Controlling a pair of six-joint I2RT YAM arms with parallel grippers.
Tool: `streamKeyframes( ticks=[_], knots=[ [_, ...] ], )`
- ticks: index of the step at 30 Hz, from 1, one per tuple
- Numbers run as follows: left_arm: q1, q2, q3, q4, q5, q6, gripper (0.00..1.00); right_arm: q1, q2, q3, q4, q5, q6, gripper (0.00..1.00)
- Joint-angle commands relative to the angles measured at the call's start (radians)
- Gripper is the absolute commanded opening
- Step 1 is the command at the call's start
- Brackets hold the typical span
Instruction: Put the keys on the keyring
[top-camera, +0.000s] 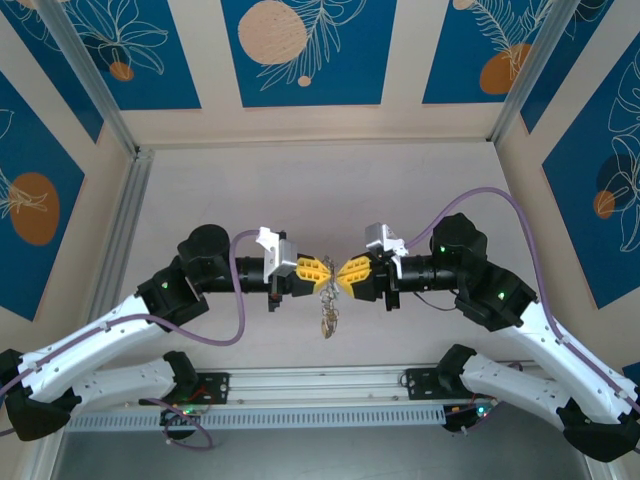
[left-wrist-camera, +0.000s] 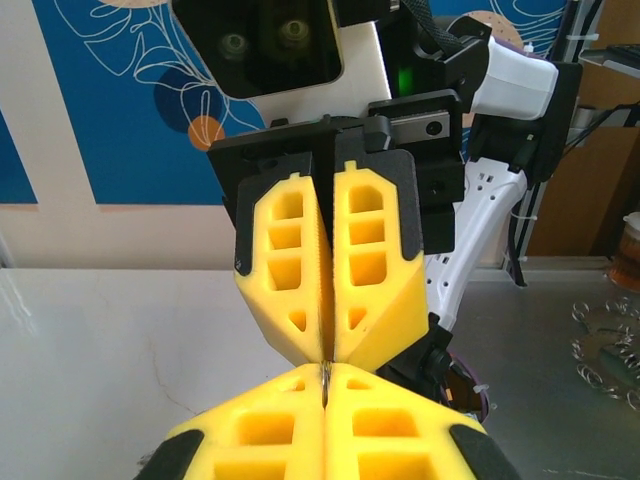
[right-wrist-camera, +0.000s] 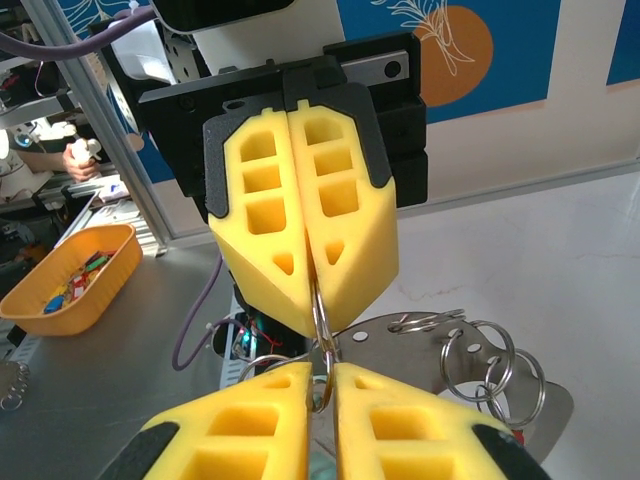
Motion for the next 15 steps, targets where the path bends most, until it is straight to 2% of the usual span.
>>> streamKeyframes(
  ticks=[1, 8, 15],
  knots=[
    [0.006, -0.010, 0.004, 0.072, 0.034, -0.014, 0.00, -0.008, -0.008, -0.017, 0.006, -0.021, 0.017, 0.09],
    [0.007, -0.015, -0.018, 0.107, 0.054, -0.024, 0.00, -0.025, 0.010, -0.021, 0.015, -0.045, 0.030, 0.00],
    [0.006, -0.021, -0.028, 0.137, 0.082, -0.031, 0.00, -0.050, 0.050, 0.003, -0.011, -0.072, 0.036, 0.00]
  ],
)
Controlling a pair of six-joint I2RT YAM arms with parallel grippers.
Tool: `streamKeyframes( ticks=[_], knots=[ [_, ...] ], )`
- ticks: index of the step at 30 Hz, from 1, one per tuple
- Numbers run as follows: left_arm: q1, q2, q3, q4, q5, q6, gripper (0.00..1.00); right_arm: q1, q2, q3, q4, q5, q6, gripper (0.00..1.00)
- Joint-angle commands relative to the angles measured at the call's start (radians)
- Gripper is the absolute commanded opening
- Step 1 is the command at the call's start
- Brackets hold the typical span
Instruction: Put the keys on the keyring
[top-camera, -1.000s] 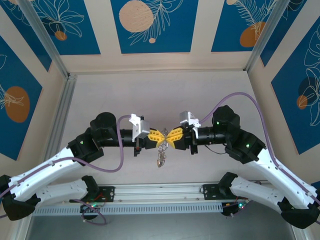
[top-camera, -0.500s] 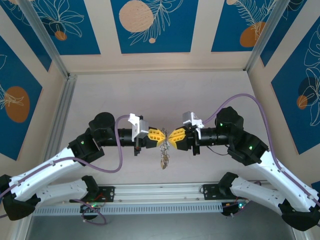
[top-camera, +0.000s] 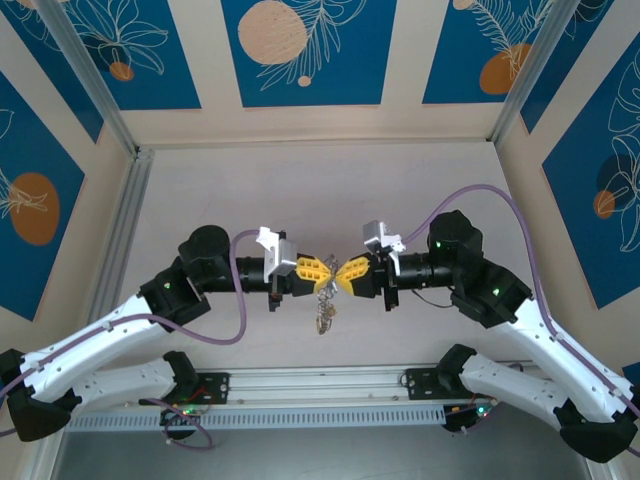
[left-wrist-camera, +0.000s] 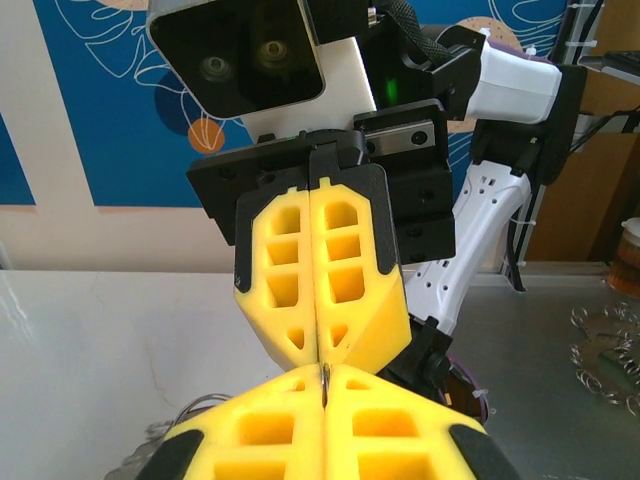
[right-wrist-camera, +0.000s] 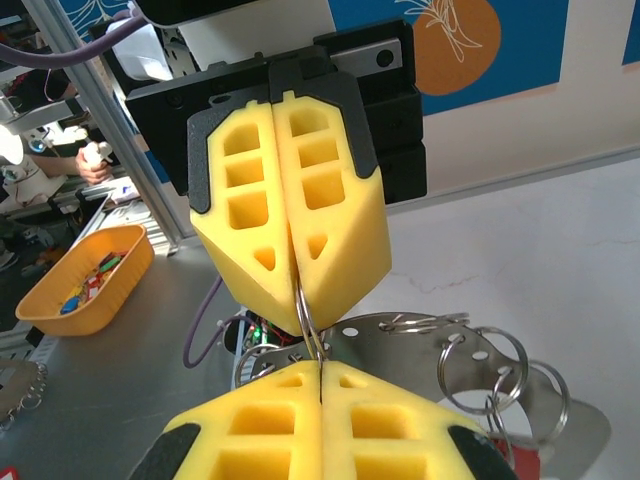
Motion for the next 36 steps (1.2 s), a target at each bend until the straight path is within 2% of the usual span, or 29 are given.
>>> streamKeyframes(
  ticks=[1, 14, 21, 25, 33, 36],
  knots=[
    [0.004, -0.022, -0.007, 0.107, 0.070, -0.016, 0.00, -0.013, 0.029, 0.020, -0.025, -0.015, 0.016, 0.00],
    [0.009, -0.019, -0.042, 0.234, 0.121, -0.087, 0.00, -0.017, 0.063, 0.026, 0.009, -0.068, 0.017, 0.00],
    [0.013, -0.011, -0.049, 0.296, 0.146, -0.124, 0.00, -0.021, 0.065, 0.025, 0.004, -0.055, 0.027, 0.00],
    [0.015, -0.011, -0.047, 0.320, 0.159, -0.141, 0.00, -0.024, 0.066, 0.024, 0.016, -0.055, 0.032, 0.05],
    [0.018, -0.007, -0.043, 0.340, 0.179, -0.161, 0.00, -0.036, 0.060, 0.023, 0.027, -0.056, 0.043, 0.20],
    [0.018, -0.004, -0.041, 0.349, 0.181, -0.166, 0.00, -0.043, 0.049, 0.021, 0.034, -0.053, 0.048, 0.21]
  ],
)
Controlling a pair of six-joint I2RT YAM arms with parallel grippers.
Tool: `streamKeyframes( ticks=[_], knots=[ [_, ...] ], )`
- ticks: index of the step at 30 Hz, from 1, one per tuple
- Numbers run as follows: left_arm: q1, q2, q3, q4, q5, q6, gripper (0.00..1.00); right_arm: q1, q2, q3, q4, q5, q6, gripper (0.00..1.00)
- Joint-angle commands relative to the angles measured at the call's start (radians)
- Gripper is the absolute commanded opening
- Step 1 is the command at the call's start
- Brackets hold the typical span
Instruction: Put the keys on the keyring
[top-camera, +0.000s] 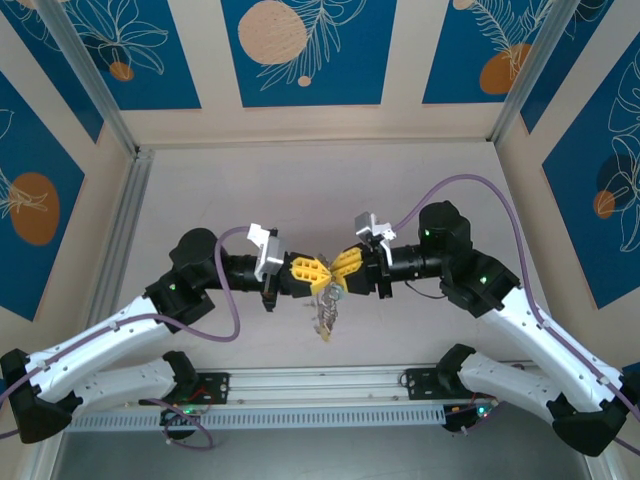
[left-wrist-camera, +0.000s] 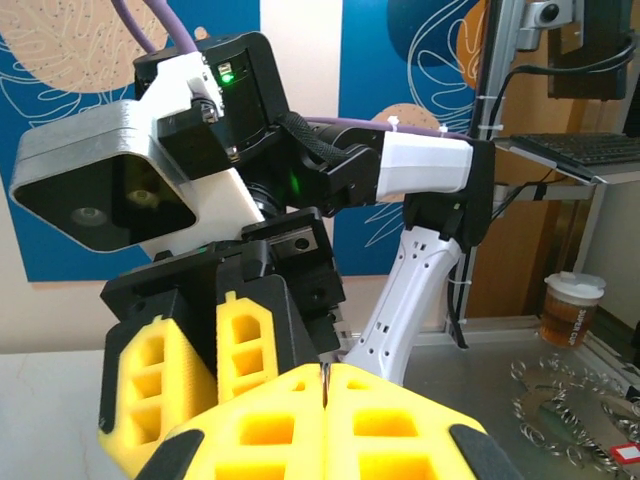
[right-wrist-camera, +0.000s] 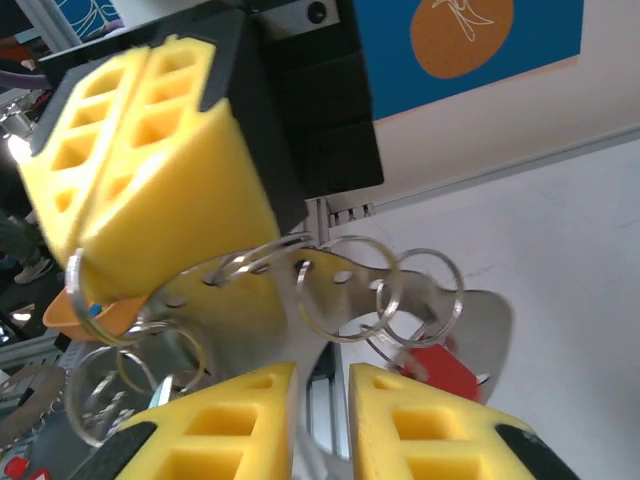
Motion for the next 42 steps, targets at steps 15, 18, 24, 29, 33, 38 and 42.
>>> streamKeyframes(
  ticks=[15, 18, 24, 29, 33, 38, 42],
  knots=[
    [0.017, 0.004, 0.006, 0.105, 0.032, -0.037, 0.00, 0.004, -0.195, -0.037, 0.029, 0.057, -0.045, 0.40],
    [0.017, 0.008, 0.003, 0.124, 0.032, -0.048, 0.00, 0.026, -0.181, -0.041, 0.067, 0.055, -0.050, 0.42],
    [0.018, 0.012, -0.002, 0.135, 0.024, -0.058, 0.00, 0.068, -0.156, -0.050, 0.135, 0.085, -0.066, 0.41],
    [0.017, 0.018, -0.003, 0.141, 0.032, -0.063, 0.00, 0.091, -0.133, -0.043, 0.134, 0.111, -0.084, 0.36],
    [0.019, 0.021, -0.009, 0.142, 0.024, -0.060, 0.00, 0.105, -0.127, -0.042, 0.151, 0.098, -0.090, 0.35],
    [0.019, 0.026, -0.012, 0.141, 0.020, -0.057, 0.00, 0.119, -0.119, -0.039, 0.162, 0.105, -0.098, 0.30],
    [0.019, 0.022, -0.014, 0.142, 0.019, -0.058, 0.00, 0.122, -0.103, -0.028, 0.146, 0.128, -0.106, 0.12]
  ],
)
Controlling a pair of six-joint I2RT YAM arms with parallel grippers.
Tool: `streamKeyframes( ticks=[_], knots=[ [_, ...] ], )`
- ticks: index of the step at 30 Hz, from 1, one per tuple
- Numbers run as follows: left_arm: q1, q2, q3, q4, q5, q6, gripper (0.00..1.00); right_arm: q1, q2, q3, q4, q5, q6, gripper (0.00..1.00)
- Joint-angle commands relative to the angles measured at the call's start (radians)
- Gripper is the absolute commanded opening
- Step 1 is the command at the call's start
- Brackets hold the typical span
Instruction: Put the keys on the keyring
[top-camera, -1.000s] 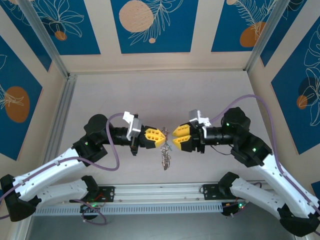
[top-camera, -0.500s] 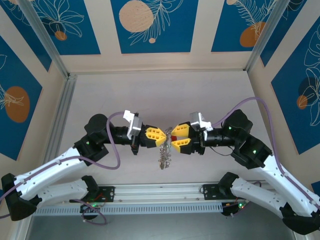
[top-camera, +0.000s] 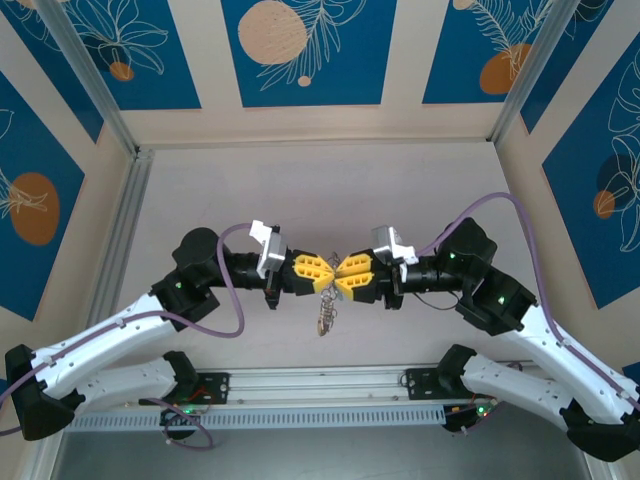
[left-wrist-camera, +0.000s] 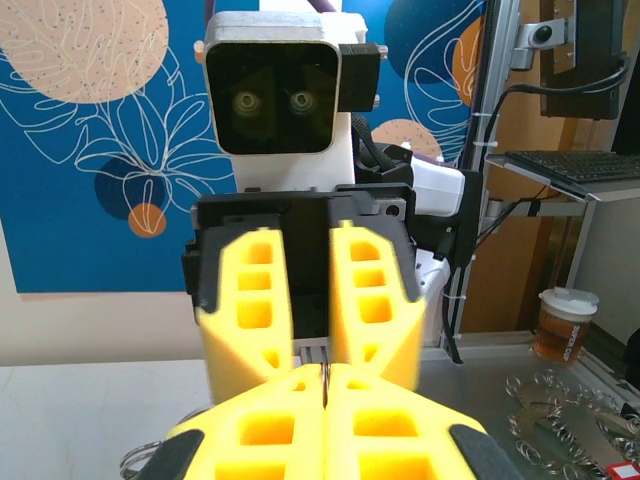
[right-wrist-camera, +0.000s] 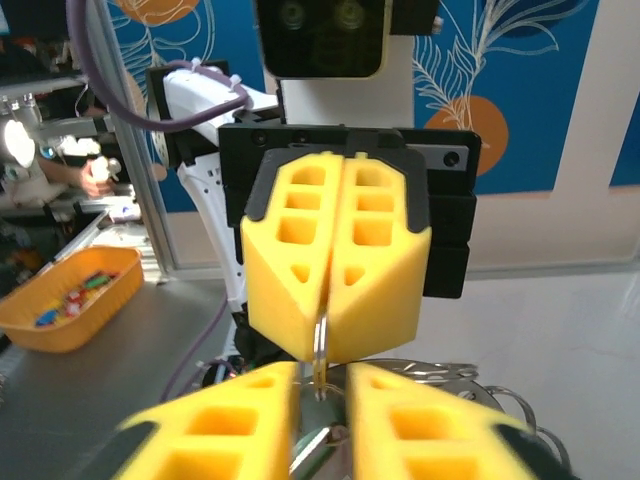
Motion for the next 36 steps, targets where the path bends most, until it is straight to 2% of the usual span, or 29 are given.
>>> streamKeyframes(
  ticks=[1, 4, 9, 11, 12, 14, 16, 22, 28, 36],
  knots=[
    [0.009, -0.007, -0.004, 0.065, 0.011, -0.012, 0.00, 0.005, 0.011, 0.012, 0.000, 0.024, -0.019, 0.08],
    [0.009, -0.006, -0.001, 0.049, 0.009, -0.007, 0.00, 0.006, 0.012, 0.018, -0.010, 0.021, -0.032, 0.00],
    [0.009, -0.016, 0.019, -0.089, -0.047, 0.051, 0.00, 0.008, 0.001, 0.036, -0.050, 0.024, -0.062, 0.00],
    [0.009, -0.024, 0.063, -0.231, -0.082, 0.115, 0.00, 0.008, 0.003, 0.058, -0.096, 0.038, -0.083, 0.00],
    [0.009, -0.030, 0.097, -0.326, -0.110, 0.156, 0.03, 0.008, 0.008, 0.075, -0.130, 0.053, -0.097, 0.00],
    [0.008, -0.041, 0.174, -0.521, -0.184, 0.242, 0.16, 0.008, 0.025, 0.112, -0.194, 0.087, -0.123, 0.00],
    [0.007, -0.048, 0.260, -0.710, -0.255, 0.322, 0.24, 0.007, 0.048, 0.154, -0.274, 0.125, -0.153, 0.00],
    [-0.001, 0.015, 0.474, -1.079, -0.391, 0.459, 0.28, 0.015, 0.149, 0.280, -0.471, 0.226, -0.204, 0.00],
    [-0.022, 0.104, 0.571, -1.205, -0.429, 0.518, 0.30, 0.050, 0.235, 0.379, -0.595, 0.319, -0.234, 0.00],
    [-0.025, 0.131, 0.548, -1.151, -0.375, 0.511, 0.32, 0.093, 0.310, 0.453, -0.667, 0.372, -0.262, 0.00]
  ],
)
